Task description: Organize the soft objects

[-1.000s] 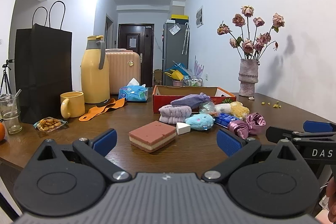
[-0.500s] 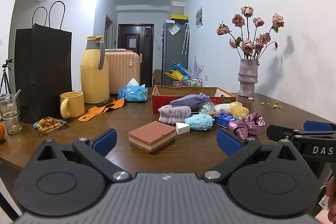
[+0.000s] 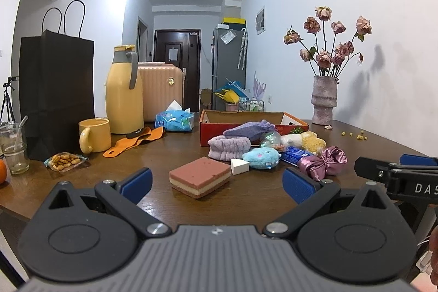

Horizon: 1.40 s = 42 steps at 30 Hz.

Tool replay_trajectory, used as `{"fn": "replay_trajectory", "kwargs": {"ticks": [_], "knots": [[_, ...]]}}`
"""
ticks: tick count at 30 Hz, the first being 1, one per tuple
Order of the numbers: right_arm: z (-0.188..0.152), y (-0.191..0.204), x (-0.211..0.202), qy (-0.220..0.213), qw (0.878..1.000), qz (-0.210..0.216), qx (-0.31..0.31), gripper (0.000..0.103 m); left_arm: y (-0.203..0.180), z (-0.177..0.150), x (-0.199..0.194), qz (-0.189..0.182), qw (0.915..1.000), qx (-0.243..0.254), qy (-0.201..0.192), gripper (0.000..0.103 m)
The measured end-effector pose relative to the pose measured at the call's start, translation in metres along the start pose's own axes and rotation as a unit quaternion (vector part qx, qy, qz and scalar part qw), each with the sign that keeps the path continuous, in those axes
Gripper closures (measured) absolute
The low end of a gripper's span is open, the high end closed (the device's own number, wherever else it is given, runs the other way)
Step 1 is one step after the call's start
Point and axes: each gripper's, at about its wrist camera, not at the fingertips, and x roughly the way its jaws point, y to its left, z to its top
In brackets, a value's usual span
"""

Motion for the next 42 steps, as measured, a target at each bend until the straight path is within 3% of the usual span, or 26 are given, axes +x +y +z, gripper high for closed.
{"fn": "replay_trajectory", "kwargs": {"ticks": [19, 24, 26, 30, 34, 39, 42], "knots": [[-0.004, 0.000, 0.006, 0.007, 1.000, 0.007, 0.001, 0.000, 0.004, -0.005, 0.010, 0.003, 0.9998, -0.005, 0.017, 0.000], [-0.005, -0.004, 0.020, 0.008, 1.000, 0.010, 0.006, 0.000, 0.019, -0.002, 0.024, -0.004, 0.9993, -0.032, 0.018, 0.000], [-0.005, -0.005, 0.032, 0.005, 1.000, 0.015, 0.001, 0.000, 0.026, -0.002, 0.038, 0.002, 0.9990, -0.038, 0.026, 0.000], [-0.002, -0.006, 0.073, 0.016, 0.999, 0.036, -0.005, 0.000, 0.035, -0.003, 0.077, 0.053, 0.9966, -0.034, 0.054, 0.000], [0.000, -0.008, 0.124, 0.032, 0.995, 0.098, -0.001, 0.000, 0.049, -0.005, 0.107, 0.037, 0.9957, -0.053, 0.067, 0.000], [0.015, 0.008, 0.185, 0.103, 0.983, 0.140, -0.058, 0.000, 0.062, -0.007, 0.141, 0.103, 0.9872, -0.091, 0.080, 0.000], [0.029, 0.013, 0.215, 0.106, 0.976, 0.187, -0.047, 0.002, 0.073, -0.001, 0.162, 0.084, 0.9840, -0.107, 0.115, 0.000]]}}
